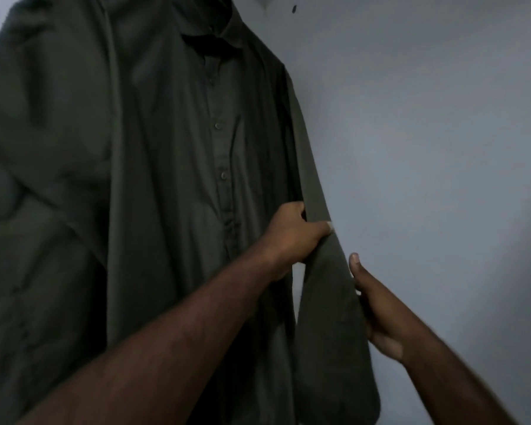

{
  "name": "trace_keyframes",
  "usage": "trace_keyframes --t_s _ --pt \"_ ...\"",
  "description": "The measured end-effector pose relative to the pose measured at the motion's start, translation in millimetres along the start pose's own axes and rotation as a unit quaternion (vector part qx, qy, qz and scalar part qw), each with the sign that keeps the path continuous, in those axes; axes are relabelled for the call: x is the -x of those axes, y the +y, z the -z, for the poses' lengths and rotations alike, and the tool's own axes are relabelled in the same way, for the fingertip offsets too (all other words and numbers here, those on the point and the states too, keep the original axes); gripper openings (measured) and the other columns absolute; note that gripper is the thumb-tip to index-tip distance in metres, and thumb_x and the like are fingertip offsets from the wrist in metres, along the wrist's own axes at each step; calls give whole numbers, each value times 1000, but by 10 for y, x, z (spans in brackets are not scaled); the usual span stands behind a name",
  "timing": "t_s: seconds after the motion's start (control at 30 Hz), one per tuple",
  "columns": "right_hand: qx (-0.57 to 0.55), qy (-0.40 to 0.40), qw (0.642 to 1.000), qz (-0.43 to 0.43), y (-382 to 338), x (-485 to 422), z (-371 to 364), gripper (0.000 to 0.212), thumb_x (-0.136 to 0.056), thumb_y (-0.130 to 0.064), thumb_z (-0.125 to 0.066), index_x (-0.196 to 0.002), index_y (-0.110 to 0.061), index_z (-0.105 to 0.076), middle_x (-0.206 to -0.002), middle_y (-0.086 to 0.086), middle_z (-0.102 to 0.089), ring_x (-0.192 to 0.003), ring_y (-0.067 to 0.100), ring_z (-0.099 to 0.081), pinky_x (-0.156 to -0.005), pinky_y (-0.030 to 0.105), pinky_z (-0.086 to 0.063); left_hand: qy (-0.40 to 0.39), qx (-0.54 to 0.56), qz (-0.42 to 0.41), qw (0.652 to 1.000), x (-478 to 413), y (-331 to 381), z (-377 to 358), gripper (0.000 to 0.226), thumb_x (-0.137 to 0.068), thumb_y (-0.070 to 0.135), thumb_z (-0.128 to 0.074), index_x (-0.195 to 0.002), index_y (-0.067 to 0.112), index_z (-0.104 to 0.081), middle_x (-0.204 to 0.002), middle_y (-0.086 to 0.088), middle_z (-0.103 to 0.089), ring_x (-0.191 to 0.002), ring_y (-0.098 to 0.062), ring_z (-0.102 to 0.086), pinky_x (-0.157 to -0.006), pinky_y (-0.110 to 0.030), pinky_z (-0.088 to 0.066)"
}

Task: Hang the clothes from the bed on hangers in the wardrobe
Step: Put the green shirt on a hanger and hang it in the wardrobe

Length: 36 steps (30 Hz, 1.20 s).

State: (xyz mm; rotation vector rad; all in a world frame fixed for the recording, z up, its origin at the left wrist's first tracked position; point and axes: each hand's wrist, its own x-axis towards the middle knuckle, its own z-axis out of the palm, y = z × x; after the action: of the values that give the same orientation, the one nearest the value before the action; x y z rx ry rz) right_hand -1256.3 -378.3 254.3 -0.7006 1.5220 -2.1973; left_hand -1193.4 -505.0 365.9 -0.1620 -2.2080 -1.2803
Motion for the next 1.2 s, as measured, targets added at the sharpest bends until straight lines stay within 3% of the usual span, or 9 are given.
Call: trace_keyframes --t_s 0.13,0.27,0.33,0.43,0.6,0.77,0.93,1.07,1.2 --pt "-148 -69 987 -2 151 395 -230 52 -90 -49 -53 -117 -9 -70 -114 20 -70 -102 31 -70 -90 45 -53 -1 -24 17 1000 420 4 125 22 -90 14 -66 -112 10 -65 -103 -5 -73 -91 -17 -71 -72 -30 -59" --pt "-148 -16 989 27 219 537 -319 50 -81 -34 -72 -122 -5 -64 -116 19 -69 -106 34 -68 -99 49 -49 40 -59 38 997 836 114 281 14 -89 15 -69 -100 11 -63 -90 -7 -73 -79 -18 -71 -55 -26 -53" --pt "-53 81 990 107 270 592 -365 60 -71 -36 -81 -124 -14 -59 -120 9 -68 -103 24 -69 -90 40 -54 38 -69 60 995 1045 139 315 13 -89 12 -68 -98 9 -60 -85 -9 -71 -73 -20 -70 -51 -30 -55" --pt "181 234 914 279 367 805 -520 59 -73 -49 -77 -123 -33 -51 -125 -13 -49 -110 7 -53 -91 29 -48 64 -119 55 989 1263 161 350 14 -91 12 -65 -101 8 -56 -81 -13 -67 -67 -23 -70 -48 -34 -57" --pt "241 -4 944 226 573 1135 -1006 67 -68 -58 -73 -126 -56 -40 -111 -30 -60 -102 -9 -59 -78 13 -52 125 -210 47 969 1345 197 297 20 -89 13 -67 -105 11 -55 -80 -9 -67 -58 -20 -69 -49 -36 -59" --pt "265 76 935 223 678 1041 -1049 42 -94 -13 -58 -134 -28 -52 -89 -17 -63 -72 4 -63 -63 16 -53 130 -188 36 973 1510 322 347 30 -91 28 -67 -116 18 -54 -80 -4 -70 -71 -18 -71 -67 -43 -61" --pt "283 111 917 257 661 1038 -897 35 -92 -15 -63 -126 -19 -61 -105 -3 -69 -88 13 -65 -85 32 -57 401 -361 -36 841 1662 208 983 40 -84 44 -69 -110 20 -49 -93 7 -61 -81 -12 -61 -76 -36 -52" --pt "272 127 914 272 600 1016 -774 37 -87 -7 -68 -123 -15 -63 -103 -3 -66 -89 7 -63 -82 29 -56 312 -400 116 854 1571 -135 1007 60 -78 44 -74 -120 13 -44 -118 -10 -62 -104 -31 -62 -87 -44 -52" --pt "282 151 909 266 566 974 -578 35 -86 -6 -71 -120 -12 -64 -97 -3 -66 -83 4 -60 -76 21 -50 277 -502 53 818 1408 -201 798 43 -89 26 -62 -123 14 -39 -97 -8 -61 -92 -32 -63 -70 -35 -45"
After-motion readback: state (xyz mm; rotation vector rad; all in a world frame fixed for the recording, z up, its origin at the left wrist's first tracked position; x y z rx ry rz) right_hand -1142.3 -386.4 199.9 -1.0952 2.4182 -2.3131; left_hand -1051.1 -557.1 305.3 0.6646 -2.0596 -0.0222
